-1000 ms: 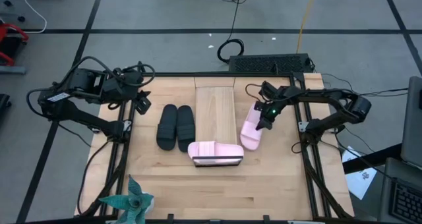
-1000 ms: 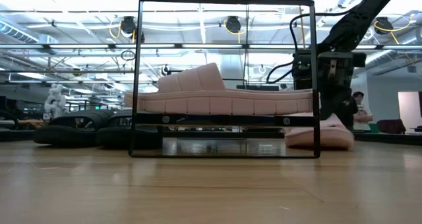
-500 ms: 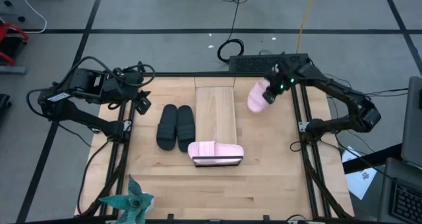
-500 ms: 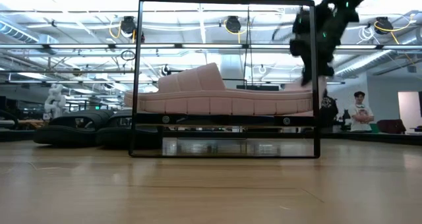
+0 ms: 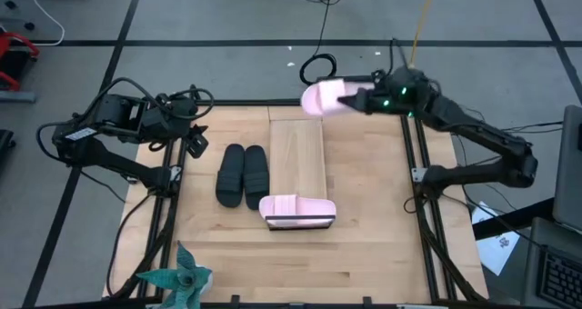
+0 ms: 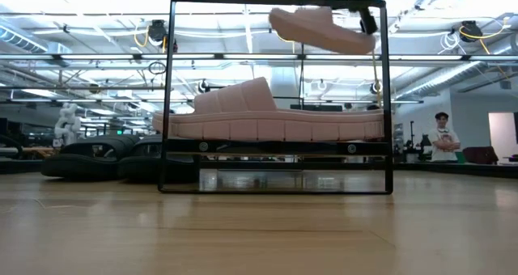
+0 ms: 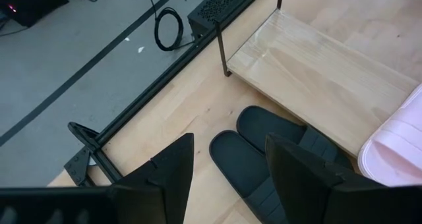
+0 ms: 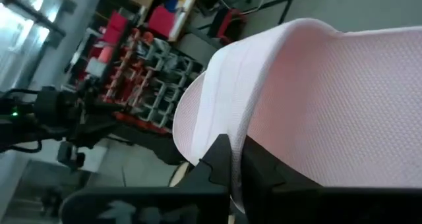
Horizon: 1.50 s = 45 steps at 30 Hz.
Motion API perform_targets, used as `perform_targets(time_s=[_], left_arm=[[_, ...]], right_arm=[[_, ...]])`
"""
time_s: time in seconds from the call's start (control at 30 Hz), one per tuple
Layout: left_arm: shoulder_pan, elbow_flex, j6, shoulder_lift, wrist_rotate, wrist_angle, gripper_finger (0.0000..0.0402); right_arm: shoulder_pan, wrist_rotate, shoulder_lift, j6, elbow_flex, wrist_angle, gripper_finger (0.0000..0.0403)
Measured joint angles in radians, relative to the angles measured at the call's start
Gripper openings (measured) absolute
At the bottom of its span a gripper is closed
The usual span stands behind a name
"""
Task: Pick and place slides into the shelf
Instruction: Put the pink slipper on the shelf
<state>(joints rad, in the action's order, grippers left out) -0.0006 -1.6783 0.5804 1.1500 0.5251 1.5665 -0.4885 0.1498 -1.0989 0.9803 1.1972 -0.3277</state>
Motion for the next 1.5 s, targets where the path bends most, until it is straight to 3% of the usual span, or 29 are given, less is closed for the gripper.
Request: perform_targets(time_s=[0.23,0.47,0.83,1.13,1.5], left_arm=[[0.0,0.0,-0.003,0.0,0.0,0.001,0.0193],[0.0,0.0,-0.08,0.0,0.0,0.004,0.0193],[0.003,0.0,-0.165,-0.054,0.004,0.004,0.0193],[0.003,0.0,-0.159,-0.114,0.027,0.005,0.0193],[0.003,0.0,-0.124,-0.126,0.027,0.005,0.0193]], right_arm=[[0.352,-0.415,-0.137,0.261,-0.003,0.059,0.0001],[0.519,-0.519,-0.344,0.48,-0.003,0.22,0.0001],[0.583,-0.532,-0.457,0.648,0.002,0.191,0.0001],[0.545,-0.44,-0.455,0.626,-0.015,0.16,0.0001],[0.527,-0.41,-0.467,0.623,-0.053,0.204,0.0001]])
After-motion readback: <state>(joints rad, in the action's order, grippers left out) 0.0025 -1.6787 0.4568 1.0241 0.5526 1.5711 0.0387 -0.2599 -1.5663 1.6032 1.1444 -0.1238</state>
